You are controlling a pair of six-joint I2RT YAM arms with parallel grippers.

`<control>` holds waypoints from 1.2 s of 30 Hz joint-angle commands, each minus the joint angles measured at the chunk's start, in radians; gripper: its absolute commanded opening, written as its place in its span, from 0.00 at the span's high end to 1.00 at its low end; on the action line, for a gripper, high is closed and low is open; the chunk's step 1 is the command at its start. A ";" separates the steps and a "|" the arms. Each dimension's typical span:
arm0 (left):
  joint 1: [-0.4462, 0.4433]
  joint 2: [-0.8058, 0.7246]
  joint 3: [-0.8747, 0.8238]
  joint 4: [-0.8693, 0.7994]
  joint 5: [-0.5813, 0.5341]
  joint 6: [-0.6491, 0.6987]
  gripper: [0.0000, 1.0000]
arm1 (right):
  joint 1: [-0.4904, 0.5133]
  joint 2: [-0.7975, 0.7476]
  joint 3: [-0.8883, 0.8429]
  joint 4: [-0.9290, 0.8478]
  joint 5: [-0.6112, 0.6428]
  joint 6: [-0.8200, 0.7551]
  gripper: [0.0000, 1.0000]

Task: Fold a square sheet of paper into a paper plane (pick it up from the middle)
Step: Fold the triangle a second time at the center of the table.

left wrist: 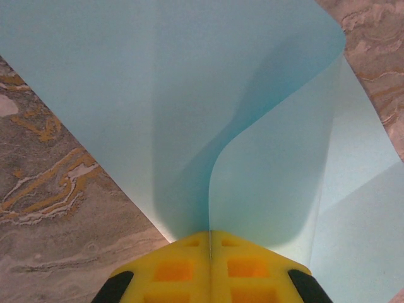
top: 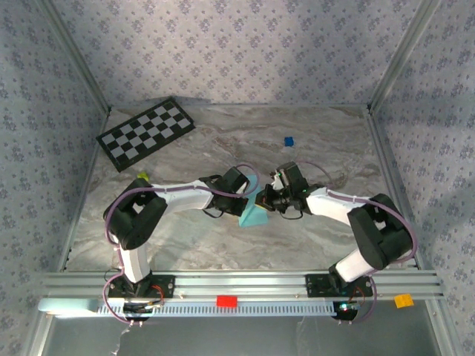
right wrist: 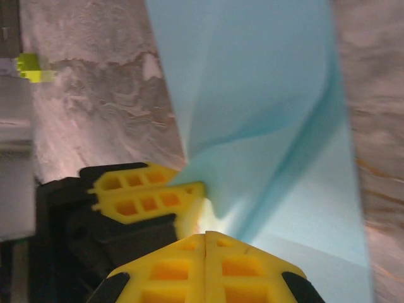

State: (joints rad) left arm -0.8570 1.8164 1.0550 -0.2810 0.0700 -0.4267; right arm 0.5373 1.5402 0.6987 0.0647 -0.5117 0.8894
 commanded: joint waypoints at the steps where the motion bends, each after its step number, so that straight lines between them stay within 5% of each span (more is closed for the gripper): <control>1: 0.005 0.037 0.014 -0.021 0.018 0.021 0.98 | 0.023 0.070 0.025 0.117 -0.047 0.082 0.98; 22: 0.005 0.046 0.023 -0.030 0.021 0.026 0.98 | 0.008 0.187 -0.020 0.129 0.011 0.105 1.00; 36: 0.004 0.072 0.044 -0.053 0.035 0.032 0.98 | -0.001 0.097 0.028 0.063 0.026 0.077 0.98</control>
State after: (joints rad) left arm -0.8562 1.8519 1.0992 -0.2878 0.0937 -0.4088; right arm 0.5453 1.6703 0.6952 0.1680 -0.5011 0.9825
